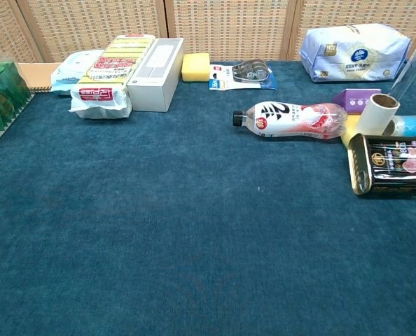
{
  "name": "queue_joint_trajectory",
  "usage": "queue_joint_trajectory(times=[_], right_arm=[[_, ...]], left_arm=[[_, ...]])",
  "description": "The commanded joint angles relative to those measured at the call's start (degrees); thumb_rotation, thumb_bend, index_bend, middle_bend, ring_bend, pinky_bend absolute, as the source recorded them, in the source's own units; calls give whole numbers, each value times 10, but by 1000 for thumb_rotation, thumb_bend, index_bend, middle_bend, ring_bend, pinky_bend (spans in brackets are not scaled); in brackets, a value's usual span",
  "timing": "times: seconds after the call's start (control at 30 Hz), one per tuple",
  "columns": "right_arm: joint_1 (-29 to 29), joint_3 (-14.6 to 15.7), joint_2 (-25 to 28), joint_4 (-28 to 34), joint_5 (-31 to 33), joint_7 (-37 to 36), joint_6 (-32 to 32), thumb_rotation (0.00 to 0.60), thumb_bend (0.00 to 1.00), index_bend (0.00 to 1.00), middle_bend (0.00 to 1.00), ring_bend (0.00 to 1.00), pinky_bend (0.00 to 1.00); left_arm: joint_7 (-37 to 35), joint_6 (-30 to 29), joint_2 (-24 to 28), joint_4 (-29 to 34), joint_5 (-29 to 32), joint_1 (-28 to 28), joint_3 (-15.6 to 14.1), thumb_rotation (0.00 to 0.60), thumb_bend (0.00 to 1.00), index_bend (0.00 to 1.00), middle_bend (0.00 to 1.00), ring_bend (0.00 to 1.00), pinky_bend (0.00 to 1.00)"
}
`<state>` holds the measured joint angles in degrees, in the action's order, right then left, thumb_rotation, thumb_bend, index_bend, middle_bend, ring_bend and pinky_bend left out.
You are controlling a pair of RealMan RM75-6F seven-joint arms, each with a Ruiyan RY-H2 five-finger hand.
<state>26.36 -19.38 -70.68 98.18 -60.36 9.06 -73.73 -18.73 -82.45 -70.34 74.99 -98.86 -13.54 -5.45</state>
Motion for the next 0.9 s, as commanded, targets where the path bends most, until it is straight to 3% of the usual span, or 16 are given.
queue_joint_trajectory(times=[0.03, 0.33, 0.4, 0.6, 0.9], right_arm=[[-29, 18, 36, 44, -20, -2, -18, 586, 219, 243, 279, 250, 303], [-105, 87, 92, 122, -100, -14, -69, 586, 219, 233, 276, 244, 295], [-140, 122, 93, 135, -145, -18, -104, 585, 219, 233, 276, 244, 293], [-199, 181, 81, 124, -240, -12, -169, 585, 219, 233, 276, 241, 287], [-239, 204, 55, 88, -262, -17, -194, 589, 220, 233, 277, 241, 283]], left_arm=[[-1, 0, 1, -1, -1, -2, 0, 387, 0, 0, 0, 0, 32], [-8, -4, 5, -4, -6, -6, 0, 387, 0, 0, 0, 0, 32], [-13, -5, 6, -6, -2, -6, 2, 387, 0, 0, 0, 0, 32], [-23, -7, 6, -14, 1, -6, 2, 389, 0, 0, 0, 0, 32], [-32, -8, 5, -21, 0, -9, 2, 386, 0, 0, 0, 0, 32]])
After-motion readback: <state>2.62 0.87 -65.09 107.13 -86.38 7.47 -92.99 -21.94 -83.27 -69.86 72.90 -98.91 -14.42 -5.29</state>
